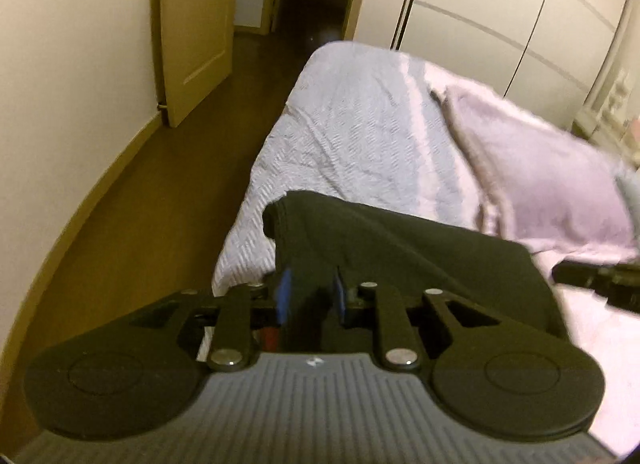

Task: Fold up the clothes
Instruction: 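Lay the trousers on top of the red and navy stack and open both grippers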

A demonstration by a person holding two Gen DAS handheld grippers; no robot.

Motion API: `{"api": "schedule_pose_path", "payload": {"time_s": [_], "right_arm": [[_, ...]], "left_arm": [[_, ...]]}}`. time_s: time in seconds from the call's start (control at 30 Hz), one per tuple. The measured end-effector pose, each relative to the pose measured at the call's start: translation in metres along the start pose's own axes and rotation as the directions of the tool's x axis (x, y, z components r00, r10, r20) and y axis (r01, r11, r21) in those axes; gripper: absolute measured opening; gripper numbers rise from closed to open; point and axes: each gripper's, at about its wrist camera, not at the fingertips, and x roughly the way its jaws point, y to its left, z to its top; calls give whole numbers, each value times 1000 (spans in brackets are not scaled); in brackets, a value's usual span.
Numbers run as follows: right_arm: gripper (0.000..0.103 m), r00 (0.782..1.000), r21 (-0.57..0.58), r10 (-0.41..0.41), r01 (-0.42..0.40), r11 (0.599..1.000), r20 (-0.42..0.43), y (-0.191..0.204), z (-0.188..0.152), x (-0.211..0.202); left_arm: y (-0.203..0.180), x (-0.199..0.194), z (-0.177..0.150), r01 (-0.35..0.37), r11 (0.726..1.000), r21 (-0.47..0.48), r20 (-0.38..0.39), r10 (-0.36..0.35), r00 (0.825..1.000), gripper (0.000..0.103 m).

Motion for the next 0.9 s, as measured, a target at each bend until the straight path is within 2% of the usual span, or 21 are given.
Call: {"api": "schedule_pose_path", "payload": {"time_s": [0.1, 0.2, 0.3, 0.4, 0.53, 0.6, 0.63, 0.7, 0.73, 0.77, 0.87, 0.9], "right_arm": [[20, 998, -7, 62, -62, 998, -11, 17, -26, -40], [20, 995, -48, 92, -94, 994, -45, 39, -56, -63], [20, 987, -100, 90, -104, 990, -131, 57, -82, -53], [20, 984, -167, 55, -84, 982, -172, 69, -98, -34], [20, 980, -156, 46, -77, 985, -194, 73, -90, -37], [20, 977, -140, 53, -83, 987, -208, 72, -83, -49], [20, 976, -131, 65, -93, 987, -210, 71, -79, -57], [33, 971, -109, 84, -111, 988, -222, 68, -73, -73], [55, 967, -92, 90, -115, 989, -237, 65, -72, -80], [69, 965, -79, 94, -117, 990, -246, 64, -72, -88], [70, 960, -73, 111, -134, 988, -257, 57, -69, -106], [70, 957, -80, 115, -141, 987, -264, 55, -68, -111]], "left_arm": [[-11, -46, -24, 43, 999, -6, -17, -43, 999, 18], [-23, -74, -56, 71, 997, 12, -72, -70, 995, 18], [-27, -68, -82, 36, 998, 51, -116, -29, 993, 20], [-27, -57, -85, 17, 999, 33, -136, -12, 991, 20], [-39, -72, -79, -30, 999, 39, -134, 35, 990, 19], [-48, -87, -75, -89, 996, 17, -147, 91, 985, 20], [-53, -95, -73, -127, 992, 0, -156, 126, 980, 26], [-67, -112, -68, -171, 985, -29, -163, 164, 973, 33], [-74, -121, -65, -185, 982, -38, -162, 177, 971, 35], [-84, -130, -64, -200, 979, -37, -161, 191, 968, 36], [-112, -151, -63, -252, 967, -36, -156, 243, 957, 43], [-122, -157, -64, -270, 962, -37, -151, 262, 953, 48]]}}
